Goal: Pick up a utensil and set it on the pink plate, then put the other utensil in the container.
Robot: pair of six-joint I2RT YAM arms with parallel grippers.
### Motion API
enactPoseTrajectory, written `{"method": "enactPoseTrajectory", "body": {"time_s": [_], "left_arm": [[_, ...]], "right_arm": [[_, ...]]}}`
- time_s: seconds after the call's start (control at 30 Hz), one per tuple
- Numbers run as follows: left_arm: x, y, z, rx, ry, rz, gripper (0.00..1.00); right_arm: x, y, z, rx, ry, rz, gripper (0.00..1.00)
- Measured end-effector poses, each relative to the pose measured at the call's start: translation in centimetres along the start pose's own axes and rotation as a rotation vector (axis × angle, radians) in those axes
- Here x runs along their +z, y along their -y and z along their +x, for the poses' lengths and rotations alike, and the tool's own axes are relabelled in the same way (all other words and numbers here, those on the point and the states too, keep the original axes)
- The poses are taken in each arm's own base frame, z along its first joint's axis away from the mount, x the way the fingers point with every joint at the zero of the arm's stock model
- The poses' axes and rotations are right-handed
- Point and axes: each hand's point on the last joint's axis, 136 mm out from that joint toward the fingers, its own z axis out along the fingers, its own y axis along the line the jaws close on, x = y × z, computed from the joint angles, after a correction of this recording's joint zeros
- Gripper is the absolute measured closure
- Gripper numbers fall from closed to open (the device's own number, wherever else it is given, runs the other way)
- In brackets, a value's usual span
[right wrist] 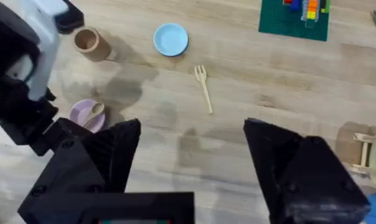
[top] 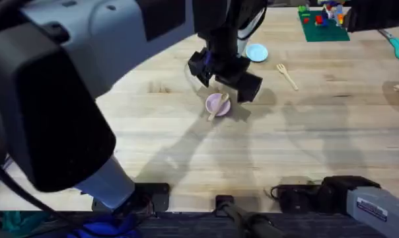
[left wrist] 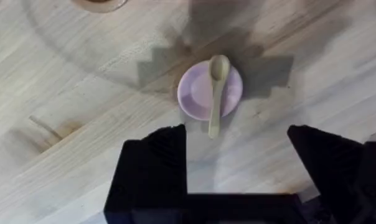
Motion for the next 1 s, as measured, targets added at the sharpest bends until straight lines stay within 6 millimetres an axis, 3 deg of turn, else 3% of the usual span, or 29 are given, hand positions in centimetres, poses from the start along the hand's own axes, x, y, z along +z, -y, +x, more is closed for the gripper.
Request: {"method": "enactPoseTrajectory", "body": {"time_s": [0.17, 0.33, 0.57, 1.0], "left_arm": [[-2.5, 0.3, -0.4, 0.015, 0.056, 0.007, 0.017], [-6.8, -0.3, 0.7, 0.023, 0.144, -0.007, 0.014], [-12.4, -3.9, 3.6, -0.047, 0.237, -0.044, 0.013], [-17.9, -9.3, 7.8, -0.211, 0.361, -0.139, 0.008]], "right_arm": [[0.0, 0.0, 0.0, 0.000, 0.000, 0.000, 0.005], [0.0, 0.0, 0.0, 0.000, 0.000, 0.000, 0.005], [0.0, 0.0, 0.0, 0.000, 0.000, 0.000, 0.005], [0.0, 0.0, 0.0, 0.000, 0.000, 0.000, 0.006]]}}
